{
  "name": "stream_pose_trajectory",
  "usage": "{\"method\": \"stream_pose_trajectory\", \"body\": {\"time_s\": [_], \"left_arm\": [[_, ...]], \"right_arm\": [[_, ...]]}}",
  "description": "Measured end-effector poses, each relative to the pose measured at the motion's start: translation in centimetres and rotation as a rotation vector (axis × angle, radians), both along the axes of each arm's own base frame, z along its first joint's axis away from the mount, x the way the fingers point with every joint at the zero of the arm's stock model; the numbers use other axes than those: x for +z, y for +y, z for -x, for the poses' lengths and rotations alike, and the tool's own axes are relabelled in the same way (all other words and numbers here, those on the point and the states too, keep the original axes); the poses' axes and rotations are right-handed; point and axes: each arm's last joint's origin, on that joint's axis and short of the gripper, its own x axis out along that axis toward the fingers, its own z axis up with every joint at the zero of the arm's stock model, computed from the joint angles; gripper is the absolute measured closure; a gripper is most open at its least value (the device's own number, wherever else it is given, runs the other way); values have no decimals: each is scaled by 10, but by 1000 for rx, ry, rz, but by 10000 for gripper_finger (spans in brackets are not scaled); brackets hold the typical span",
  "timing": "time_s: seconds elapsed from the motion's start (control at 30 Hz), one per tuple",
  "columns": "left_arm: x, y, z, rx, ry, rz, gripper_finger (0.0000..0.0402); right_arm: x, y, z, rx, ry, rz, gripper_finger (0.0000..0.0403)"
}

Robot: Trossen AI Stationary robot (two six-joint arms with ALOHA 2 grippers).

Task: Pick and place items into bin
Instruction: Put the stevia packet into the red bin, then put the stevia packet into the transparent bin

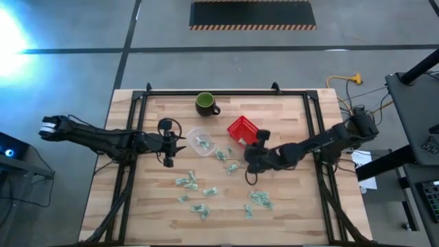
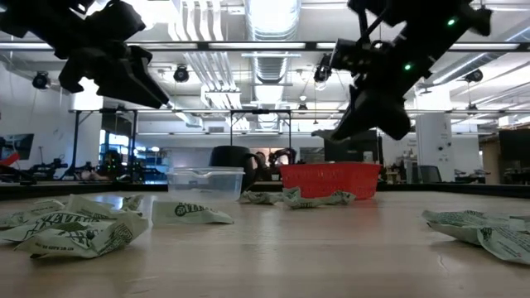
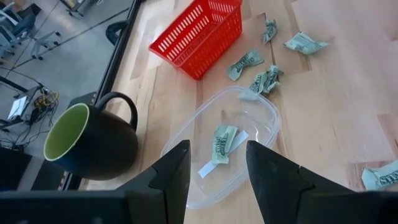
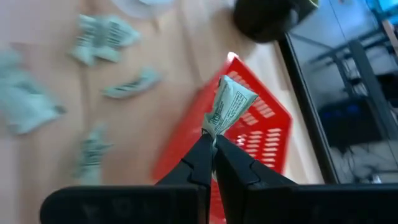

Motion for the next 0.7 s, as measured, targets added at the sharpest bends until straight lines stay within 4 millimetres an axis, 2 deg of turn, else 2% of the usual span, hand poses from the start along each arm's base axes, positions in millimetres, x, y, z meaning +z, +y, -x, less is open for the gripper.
{"method": "stream_pose_trajectory", "body": {"time_s": [0.33, 0.5, 0.7], "left_arm": [[-9, -1, -9, -1, 52, -8, 262], [-10, -2, -13, 3, 68, -14, 262], [-14, -2, -16, 4, 94, -18, 262]], "right_arm": [[-10, -44, -5, -181, 2, -29, 394], [-12, -51, -6, -174, 12, -122, 379], [-12, -52, -5, -190, 13, -115, 325]]}}
